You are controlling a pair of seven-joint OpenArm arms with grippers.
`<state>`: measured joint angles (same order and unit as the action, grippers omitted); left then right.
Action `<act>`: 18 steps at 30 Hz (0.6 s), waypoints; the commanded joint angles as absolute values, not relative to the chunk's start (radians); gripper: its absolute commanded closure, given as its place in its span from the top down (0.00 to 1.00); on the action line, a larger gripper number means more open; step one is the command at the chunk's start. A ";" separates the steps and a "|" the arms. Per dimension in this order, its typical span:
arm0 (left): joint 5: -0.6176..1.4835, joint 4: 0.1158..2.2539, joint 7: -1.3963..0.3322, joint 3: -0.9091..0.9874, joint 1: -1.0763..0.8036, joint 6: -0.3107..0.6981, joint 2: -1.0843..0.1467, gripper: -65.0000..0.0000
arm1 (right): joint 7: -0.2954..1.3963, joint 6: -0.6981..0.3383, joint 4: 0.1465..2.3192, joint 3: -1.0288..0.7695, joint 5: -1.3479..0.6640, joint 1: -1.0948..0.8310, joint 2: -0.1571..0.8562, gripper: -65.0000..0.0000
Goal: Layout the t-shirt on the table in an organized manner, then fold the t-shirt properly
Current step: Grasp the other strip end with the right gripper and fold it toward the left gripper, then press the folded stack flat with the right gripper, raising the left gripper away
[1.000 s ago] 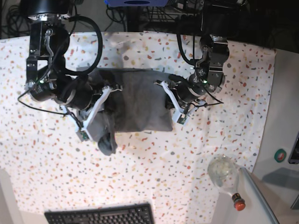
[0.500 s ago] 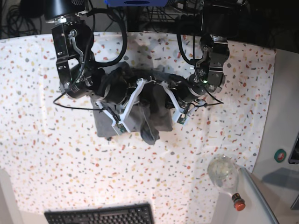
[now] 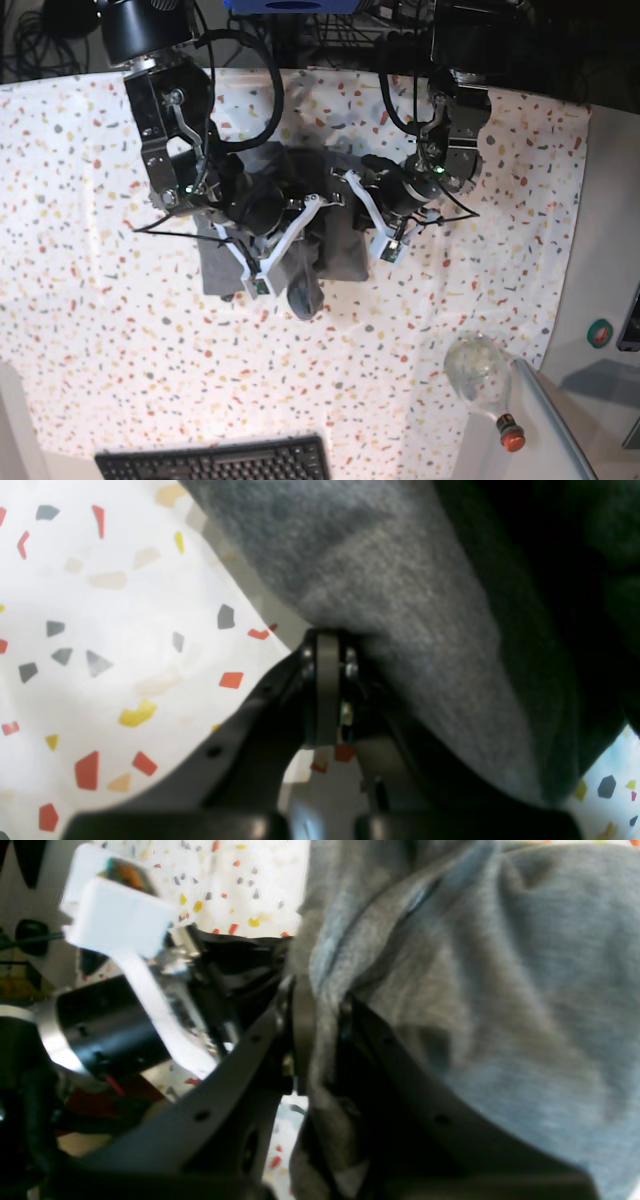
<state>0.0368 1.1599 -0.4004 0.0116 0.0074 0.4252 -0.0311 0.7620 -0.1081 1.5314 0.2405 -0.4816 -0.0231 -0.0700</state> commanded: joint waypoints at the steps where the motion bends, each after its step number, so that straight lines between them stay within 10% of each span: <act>1: 0.038 1.185 -0.407 0.013 0.005 0.429 -0.044 0.00 | 0.740 -0.099 1.547 0.243 -0.496 -0.008 -0.071 0.00; 18: 0.050 1.580 -0.542 0.300 -0.232 0.450 -0.140 0.00 | 0.631 -0.021 1.428 0.242 -0.496 -0.005 -0.076 0.00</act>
<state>0.0376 1.5623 -0.5480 0.3016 -0.2329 0.4419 -0.1341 0.6498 -0.0246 1.4117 0.2417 -0.4892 -0.0227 -0.0692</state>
